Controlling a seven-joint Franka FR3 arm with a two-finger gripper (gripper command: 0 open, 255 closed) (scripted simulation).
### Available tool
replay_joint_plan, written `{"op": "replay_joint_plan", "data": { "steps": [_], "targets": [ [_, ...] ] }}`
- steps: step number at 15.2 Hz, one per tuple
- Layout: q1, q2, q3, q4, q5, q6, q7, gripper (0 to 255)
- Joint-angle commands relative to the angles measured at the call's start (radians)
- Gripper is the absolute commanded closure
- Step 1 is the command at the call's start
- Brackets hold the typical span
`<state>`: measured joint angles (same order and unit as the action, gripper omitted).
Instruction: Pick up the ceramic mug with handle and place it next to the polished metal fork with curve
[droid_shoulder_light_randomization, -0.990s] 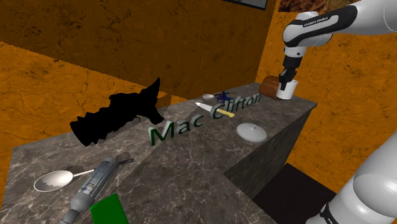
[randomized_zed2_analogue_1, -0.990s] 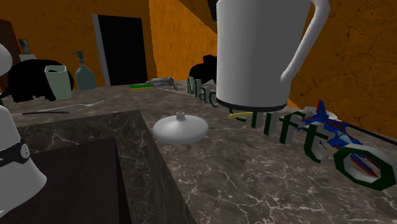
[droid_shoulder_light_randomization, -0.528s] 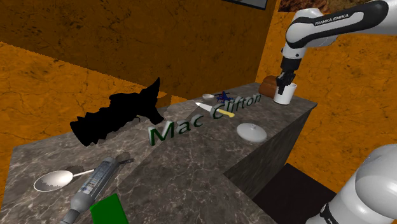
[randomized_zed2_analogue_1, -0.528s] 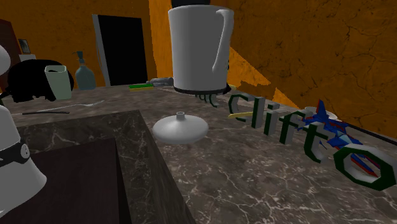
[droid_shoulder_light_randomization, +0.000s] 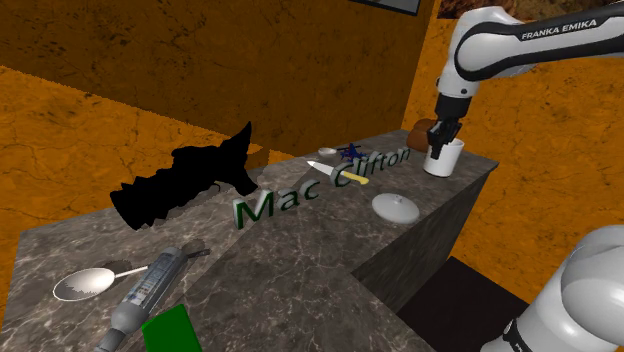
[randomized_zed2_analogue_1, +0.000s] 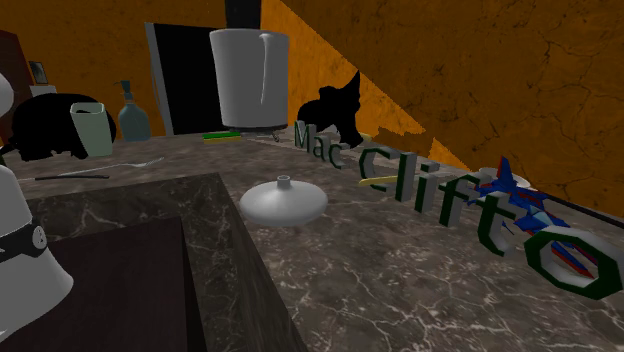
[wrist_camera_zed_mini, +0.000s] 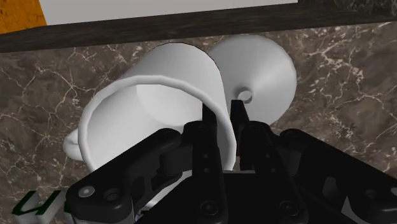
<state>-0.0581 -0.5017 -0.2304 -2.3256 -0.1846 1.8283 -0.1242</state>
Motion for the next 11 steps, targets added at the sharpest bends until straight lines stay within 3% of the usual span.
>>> {"op": "replay_joint_plan", "data": {
  "steps": [1,11],
  "targets": [
    [0.012,-0.051,0.04,-0.041,0.011,-0.015,0.049,255],
    [0.103,-0.217,0.24,-0.162,0.125,-0.084,0.278,255]
  ]
}}
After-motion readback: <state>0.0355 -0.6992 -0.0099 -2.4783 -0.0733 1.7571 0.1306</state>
